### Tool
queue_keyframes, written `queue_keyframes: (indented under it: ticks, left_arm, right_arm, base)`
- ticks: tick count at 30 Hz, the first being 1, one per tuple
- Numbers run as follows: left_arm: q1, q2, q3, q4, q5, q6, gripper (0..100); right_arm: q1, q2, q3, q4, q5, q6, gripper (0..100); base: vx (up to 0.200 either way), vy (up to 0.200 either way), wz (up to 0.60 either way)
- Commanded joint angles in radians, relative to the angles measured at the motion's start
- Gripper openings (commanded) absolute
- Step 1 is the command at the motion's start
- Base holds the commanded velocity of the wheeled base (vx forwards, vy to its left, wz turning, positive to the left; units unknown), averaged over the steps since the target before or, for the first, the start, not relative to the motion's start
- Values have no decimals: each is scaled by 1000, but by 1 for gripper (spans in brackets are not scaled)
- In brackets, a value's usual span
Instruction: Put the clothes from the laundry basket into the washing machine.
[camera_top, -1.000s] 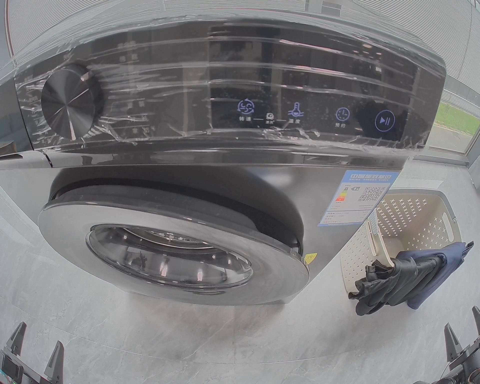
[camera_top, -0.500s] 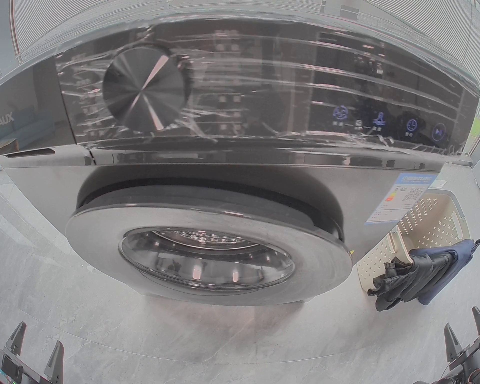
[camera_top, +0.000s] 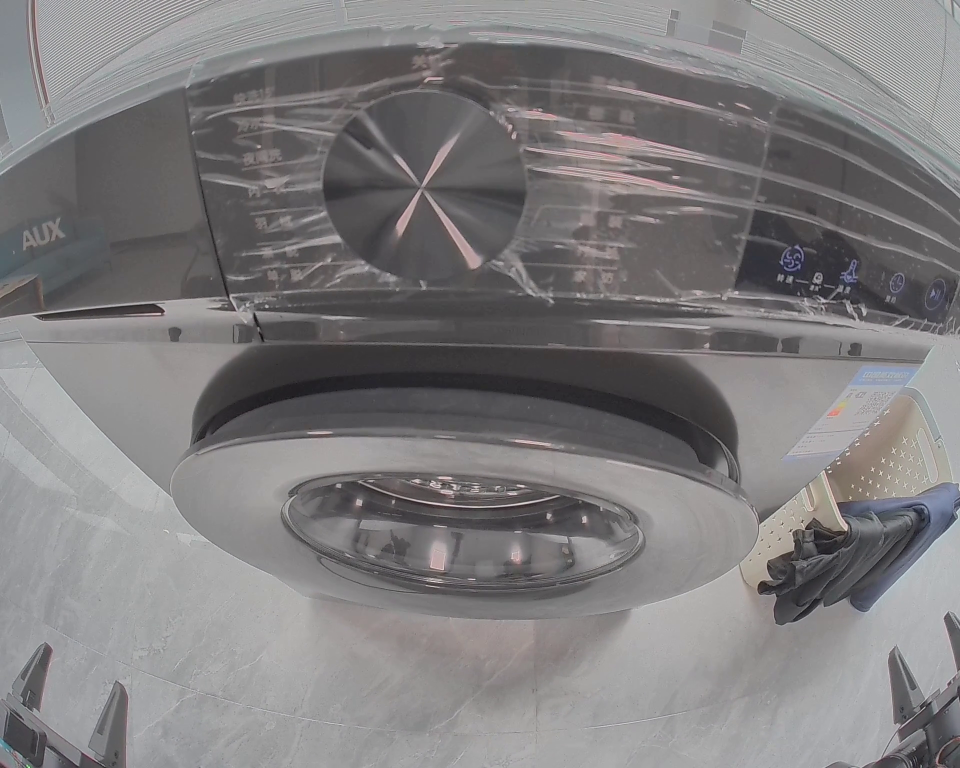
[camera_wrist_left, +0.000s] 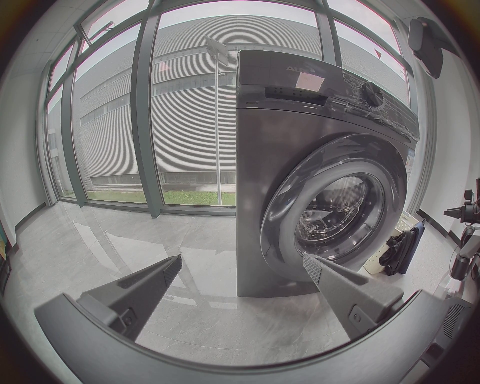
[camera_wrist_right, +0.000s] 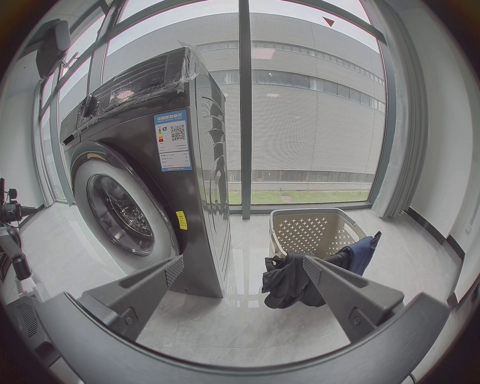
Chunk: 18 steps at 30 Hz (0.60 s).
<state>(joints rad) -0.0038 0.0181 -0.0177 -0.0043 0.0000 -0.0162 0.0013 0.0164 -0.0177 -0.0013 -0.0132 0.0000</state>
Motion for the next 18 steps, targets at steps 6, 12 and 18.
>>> queue_keyframes:
  ticks: [6,12,18]
  left_arm:
    - [-1,-17,18,0,0,-2,100]
    - [-1,-17,18,0,0,1,100]
    - [-1,-17,18,0,0,1,100]
  right_arm:
    - [0,-12,18,0,-1,0,100]
    - [0,-12,18,0,-1,0,100]
    - [0,-12,18,0,-1,0,100]
  base:
    - [0,0,0]
    - [100,0,0]
    - [0,0,0]
